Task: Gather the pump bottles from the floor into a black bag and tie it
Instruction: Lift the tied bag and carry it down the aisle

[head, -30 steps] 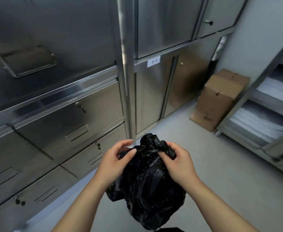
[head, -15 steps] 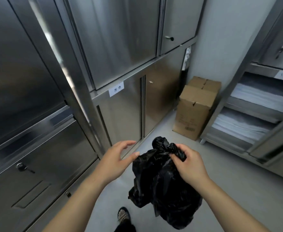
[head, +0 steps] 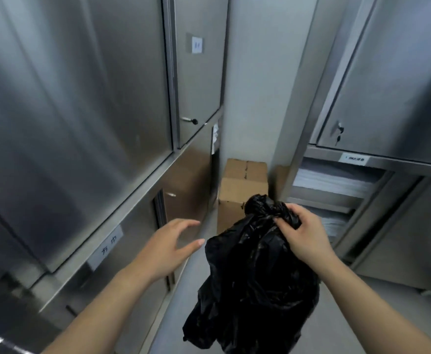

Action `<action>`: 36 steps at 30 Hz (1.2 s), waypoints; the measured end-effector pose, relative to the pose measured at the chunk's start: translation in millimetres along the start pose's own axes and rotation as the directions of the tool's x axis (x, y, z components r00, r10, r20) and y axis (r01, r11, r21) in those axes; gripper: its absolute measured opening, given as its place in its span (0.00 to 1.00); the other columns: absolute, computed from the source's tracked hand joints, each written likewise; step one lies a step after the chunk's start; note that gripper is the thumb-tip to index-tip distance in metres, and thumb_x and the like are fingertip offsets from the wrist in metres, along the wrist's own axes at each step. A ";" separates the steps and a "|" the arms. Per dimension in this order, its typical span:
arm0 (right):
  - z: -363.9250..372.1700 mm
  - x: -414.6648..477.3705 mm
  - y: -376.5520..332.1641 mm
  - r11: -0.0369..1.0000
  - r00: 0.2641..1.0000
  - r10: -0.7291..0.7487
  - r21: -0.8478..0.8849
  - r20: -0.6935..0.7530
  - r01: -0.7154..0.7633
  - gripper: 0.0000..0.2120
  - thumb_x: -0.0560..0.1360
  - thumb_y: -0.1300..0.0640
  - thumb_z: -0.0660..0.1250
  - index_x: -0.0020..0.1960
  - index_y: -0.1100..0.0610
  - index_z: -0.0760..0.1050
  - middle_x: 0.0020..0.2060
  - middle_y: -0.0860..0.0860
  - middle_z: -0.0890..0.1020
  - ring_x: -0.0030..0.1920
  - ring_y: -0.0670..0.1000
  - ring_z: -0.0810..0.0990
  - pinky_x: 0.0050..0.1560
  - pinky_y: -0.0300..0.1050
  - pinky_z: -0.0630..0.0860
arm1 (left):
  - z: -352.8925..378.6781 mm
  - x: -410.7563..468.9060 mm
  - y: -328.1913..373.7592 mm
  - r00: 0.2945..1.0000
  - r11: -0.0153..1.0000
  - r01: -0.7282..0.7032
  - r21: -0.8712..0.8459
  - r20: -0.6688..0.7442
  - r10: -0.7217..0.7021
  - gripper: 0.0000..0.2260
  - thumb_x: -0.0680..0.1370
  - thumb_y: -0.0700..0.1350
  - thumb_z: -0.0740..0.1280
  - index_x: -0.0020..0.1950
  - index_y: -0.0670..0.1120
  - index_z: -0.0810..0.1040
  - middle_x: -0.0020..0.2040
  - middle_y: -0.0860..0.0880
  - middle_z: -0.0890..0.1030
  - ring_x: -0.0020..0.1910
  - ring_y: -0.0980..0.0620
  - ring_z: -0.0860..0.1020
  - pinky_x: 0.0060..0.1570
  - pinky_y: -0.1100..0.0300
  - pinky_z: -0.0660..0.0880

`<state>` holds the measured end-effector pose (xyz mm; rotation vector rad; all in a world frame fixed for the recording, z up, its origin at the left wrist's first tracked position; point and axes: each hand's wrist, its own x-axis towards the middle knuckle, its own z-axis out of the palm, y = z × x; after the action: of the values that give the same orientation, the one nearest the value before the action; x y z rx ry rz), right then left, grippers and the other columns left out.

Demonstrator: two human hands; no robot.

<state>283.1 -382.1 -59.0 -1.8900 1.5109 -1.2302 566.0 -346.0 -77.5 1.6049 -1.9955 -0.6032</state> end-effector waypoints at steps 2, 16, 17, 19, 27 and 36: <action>-3.6 28.3 0.6 1.000 0.999 0.015 0.002 -0.034 -0.015 0.10 0.72 0.62 0.69 0.47 0.47 0.77 0.41 0.40 0.81 0.44 0.39 0.78 0.45 0.28 0.70 | -0.9 25.5 -3.1 0.999 1.000 -0.028 -0.006 0.025 0.028 0.22 0.75 0.62 0.63 0.68 0.58 0.69 0.65 0.62 0.70 0.60 0.67 0.66 0.57 0.70 0.63; 9.8 194.6 45.4 0.988 0.997 -0.005 0.155 -0.080 0.017 0.14 0.72 0.64 0.69 0.43 0.43 0.76 0.39 0.40 0.83 0.40 0.35 0.79 0.42 0.27 0.72 | 54.3 199.6 -43.1 0.993 0.928 0.069 -0.366 -0.060 -0.098 0.26 0.64 0.65 0.69 0.61 0.61 0.74 0.60 0.63 0.74 0.61 0.65 0.72 0.57 0.67 0.68; 9.8 205.3 50.9 0.986 0.997 -0.003 0.167 -0.078 0.016 0.14 0.72 0.63 0.69 0.42 0.43 0.77 0.38 0.41 0.83 0.40 0.36 0.80 0.42 0.28 0.73 | 63.5 209.8 -44.0 0.989 0.917 0.083 -0.390 -0.080 -0.124 0.25 0.64 0.63 0.70 0.60 0.61 0.74 0.60 0.62 0.74 0.60 0.65 0.72 0.55 0.67 0.68; 9.4 225.4 60.6 0.981 0.998 -0.004 0.192 -0.070 0.017 0.14 0.72 0.63 0.69 0.42 0.43 0.77 0.37 0.40 0.84 0.40 0.36 0.80 0.41 0.27 0.72 | 82.4 229.0 -45.2 0.981 0.908 0.084 -0.411 -0.124 -0.147 0.22 0.66 0.57 0.73 0.59 0.62 0.74 0.60 0.64 0.74 0.59 0.67 0.72 0.53 0.67 0.68; 3.3 289.4 88.8 0.977 0.999 -0.023 0.213 -0.034 0.030 0.12 0.73 0.62 0.68 0.45 0.43 0.78 0.42 0.37 0.84 0.44 0.37 0.81 0.44 0.28 0.73 | 126.1 308.0 -47.1 0.945 0.859 0.116 -0.499 -0.211 -0.251 0.13 0.69 0.40 0.75 0.44 0.58 0.80 0.46 0.55 0.82 0.49 0.58 0.80 0.48 0.69 0.74; -19.9 327.2 127.2 0.984 0.990 0.058 0.173 -0.131 -0.035 0.13 0.72 0.62 0.69 0.44 0.44 0.78 0.40 0.36 0.83 0.42 0.37 0.81 0.43 0.27 0.73 | 134.7 385.7 -49.8 0.974 0.816 0.098 -0.570 -0.114 -0.197 0.12 0.75 0.39 0.69 0.39 0.56 0.80 0.41 0.53 0.83 0.39 0.61 0.80 0.38 0.71 0.74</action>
<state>201.4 -722.4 -24.9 -1.6824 1.4567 -1.4428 450.6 -729.9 -170.8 1.3844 -1.3913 -0.9751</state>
